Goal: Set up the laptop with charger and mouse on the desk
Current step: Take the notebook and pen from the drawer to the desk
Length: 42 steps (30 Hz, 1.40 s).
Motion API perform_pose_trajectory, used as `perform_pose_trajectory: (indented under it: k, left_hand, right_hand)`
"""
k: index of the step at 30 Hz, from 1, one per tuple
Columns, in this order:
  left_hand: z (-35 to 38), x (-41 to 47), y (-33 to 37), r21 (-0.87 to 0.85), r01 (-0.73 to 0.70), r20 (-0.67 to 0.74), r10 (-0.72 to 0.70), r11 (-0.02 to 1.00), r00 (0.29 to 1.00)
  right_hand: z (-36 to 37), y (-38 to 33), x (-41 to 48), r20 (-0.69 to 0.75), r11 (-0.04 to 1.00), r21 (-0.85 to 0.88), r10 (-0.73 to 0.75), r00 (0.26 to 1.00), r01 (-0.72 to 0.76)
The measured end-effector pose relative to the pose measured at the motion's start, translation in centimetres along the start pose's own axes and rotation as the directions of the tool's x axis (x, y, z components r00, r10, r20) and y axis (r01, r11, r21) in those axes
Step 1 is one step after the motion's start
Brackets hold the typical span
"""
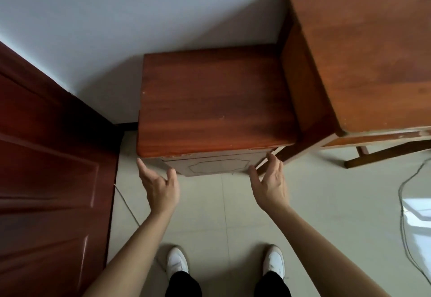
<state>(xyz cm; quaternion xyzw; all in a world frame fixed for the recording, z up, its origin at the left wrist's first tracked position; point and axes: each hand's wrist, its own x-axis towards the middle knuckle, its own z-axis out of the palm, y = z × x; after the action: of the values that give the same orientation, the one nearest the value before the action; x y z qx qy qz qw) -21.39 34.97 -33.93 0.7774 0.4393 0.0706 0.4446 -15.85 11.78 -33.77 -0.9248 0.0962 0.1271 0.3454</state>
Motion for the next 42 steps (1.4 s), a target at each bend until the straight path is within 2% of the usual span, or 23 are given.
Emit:
perform_pose_trajectory:
  k: [3,6,8,11,13,18,24,29,32,36,39,42]
  left_hand:
    - [2.2,1.5,-2.0,-0.089,0.036,0.05,-0.032,0.995,0.998]
    - [4.6,2.3,-4.6,-0.107,-0.037,0.051,0.043,0.994,0.998]
    - [5.4,2.5,-5.2,-0.163,-0.078,0.005,0.079,0.984,0.997]
    - [6.2,2.7,-5.5,-0.241,-0.094,-0.051,0.085,0.966,0.995]
    - [6.2,3.4,-5.4,-0.257,-0.084,-0.058,0.071,0.963,0.996]
    - [6.2,4.2,-4.9,-0.295,-0.056,0.005,0.06,0.954,0.998]
    - [4.7,6.4,-5.2,-0.382,0.021,-0.032,-0.036,0.924,0.999]
    - [3.7,6.1,-6.3,-0.256,-0.031,-0.088,0.008,0.966,0.996]
    - [3.0,4.2,-8.1,-0.172,0.01,-0.092,-0.026,0.985,0.995]
    - [2.1,1.2,-8.9,-0.158,0.019,-0.091,-0.033,0.987,0.995]
    - [1.3,-0.2,-9.7,-0.157,0.02,-0.078,-0.033,0.987,0.996]
    - [1.2,-0.6,-10.4,-0.127,0.097,-0.043,-0.103,0.987,0.994]
  right_hand:
    - [2.0,1.6,1.5,-0.021,0.99,0.12,0.082,0.996,-0.079]
    - [3.9,3.4,3.4,-0.025,0.927,0.334,0.193,0.981,-0.174]
    - [4.2,3.7,4.5,-0.04,0.869,0.459,0.229,0.973,-0.185]
    - [4.0,4.0,6.0,-0.055,0.83,0.537,0.216,0.975,-0.153]
    - [4.0,4.0,6.5,-0.08,0.832,0.542,0.187,0.979,-0.114]
    - [4.0,4.2,7.3,-0.047,0.81,0.57,0.204,0.978,-0.141]
    - [4.1,4.5,7.7,-0.03,0.83,0.539,0.19,0.981,-0.144]
    - [3.4,4.3,5.0,-0.086,0.858,0.502,0.172,0.981,-0.106]
    - [3.5,4.9,1.7,-0.046,0.786,0.594,0.244,0.969,-0.169]
    - [3.5,5.8,-0.3,-0.027,0.707,0.652,0.382,0.924,-0.274]
    - [3.5,6.4,-1.2,-0.02,0.721,0.612,0.425,0.905,-0.325]
    - [3.6,6.7,-1.8,-0.013,0.759,0.522,0.464,0.886,-0.39]
